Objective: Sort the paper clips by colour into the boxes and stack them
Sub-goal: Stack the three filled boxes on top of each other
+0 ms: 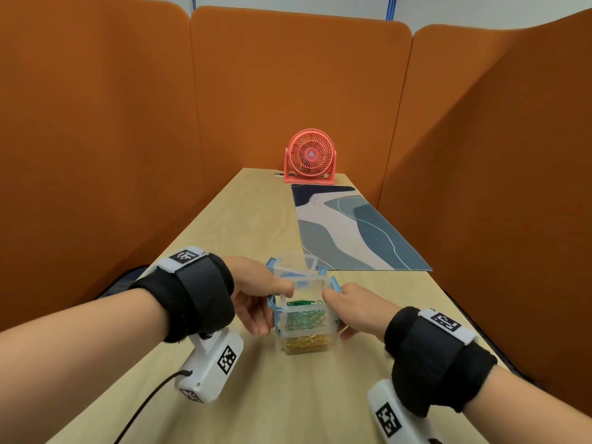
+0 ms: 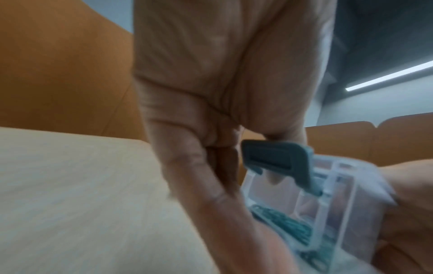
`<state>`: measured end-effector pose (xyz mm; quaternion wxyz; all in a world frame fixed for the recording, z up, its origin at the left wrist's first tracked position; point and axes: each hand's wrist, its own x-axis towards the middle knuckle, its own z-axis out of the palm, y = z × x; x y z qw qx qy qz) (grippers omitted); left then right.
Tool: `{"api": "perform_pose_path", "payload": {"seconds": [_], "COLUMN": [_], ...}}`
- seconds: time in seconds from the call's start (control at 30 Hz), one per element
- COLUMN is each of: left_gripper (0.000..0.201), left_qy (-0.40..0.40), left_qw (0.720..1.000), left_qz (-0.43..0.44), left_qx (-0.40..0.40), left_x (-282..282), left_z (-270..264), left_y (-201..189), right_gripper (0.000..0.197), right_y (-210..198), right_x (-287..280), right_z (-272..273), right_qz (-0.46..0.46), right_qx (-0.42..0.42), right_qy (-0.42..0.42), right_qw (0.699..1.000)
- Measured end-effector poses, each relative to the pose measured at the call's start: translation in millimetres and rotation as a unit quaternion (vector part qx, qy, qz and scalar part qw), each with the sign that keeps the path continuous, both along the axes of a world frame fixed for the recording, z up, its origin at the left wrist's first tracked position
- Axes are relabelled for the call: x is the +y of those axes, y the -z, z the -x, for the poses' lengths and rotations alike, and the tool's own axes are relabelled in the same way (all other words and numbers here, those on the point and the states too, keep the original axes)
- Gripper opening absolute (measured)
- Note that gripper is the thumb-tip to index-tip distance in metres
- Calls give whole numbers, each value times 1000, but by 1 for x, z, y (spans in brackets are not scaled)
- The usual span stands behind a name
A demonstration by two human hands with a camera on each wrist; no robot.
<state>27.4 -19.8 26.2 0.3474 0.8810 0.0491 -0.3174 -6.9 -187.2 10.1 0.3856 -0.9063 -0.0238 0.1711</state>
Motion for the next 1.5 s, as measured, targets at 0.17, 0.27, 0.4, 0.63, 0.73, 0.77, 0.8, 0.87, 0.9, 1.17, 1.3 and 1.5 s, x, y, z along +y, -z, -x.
{"api": "perform_pose_path", "payload": {"seconds": [0.17, 0.27, 0.4, 0.63, 0.73, 0.77, 0.8, 0.87, 0.9, 1.17, 1.3, 1.5], "left_gripper": [39, 55, 65, 92, 81, 73, 66, 62, 64, 54, 53, 52], "left_qy": [1, 38, 10, 190, 181, 169, 153, 110, 84, 154, 167, 177], "left_qw": [1000, 998, 985, 907, 908, 908, 911, 932, 946, 956, 948, 941], "left_qz": [-7, -44, -95, -254, -264, -260, -253, -202, -160, -54, -86, -129], "left_qx": [-10, 1, -143, -275, -269, -281, -287, -280, -270, -245, -259, -258], "left_x": [-7, -4, 2, -8, -13, -13, -13, -10, -8, -27, -29, -29], "left_z": [-4, -6, -38, -93, -98, -97, -95, -90, -86, -18, 0, 3], "left_y": [-1, -5, -13, 24, 37, 37, 35, 23, 13, -50, -40, -48], "right_gripper": [38, 44, 57, 35, 32, 30, 28, 26, 25, 24, 21, 24], "right_y": [5, 9, 12, 22, 26, 26, 27, 26, 25, 17, 13, 10], "right_x": [-4, -8, -21, -34, -37, -38, -39, -41, -41, -41, -40, -38], "right_z": [-8, -12, -18, -26, -25, -25, -24, -24, -24, -20, -16, -14], "right_qz": [4, 5, -28, -116, -135, -140, -142, -144, -145, -162, -156, -142], "right_qx": [-12, -16, -27, -8, -6, -7, -9, -12, -12, -22, -25, -33], "right_qy": [-3, -4, 34, 94, 89, 88, 90, 94, 97, 119, 117, 115], "right_qw": [1000, 1000, 999, 989, 987, 986, 986, 985, 985, 979, 980, 983]}}
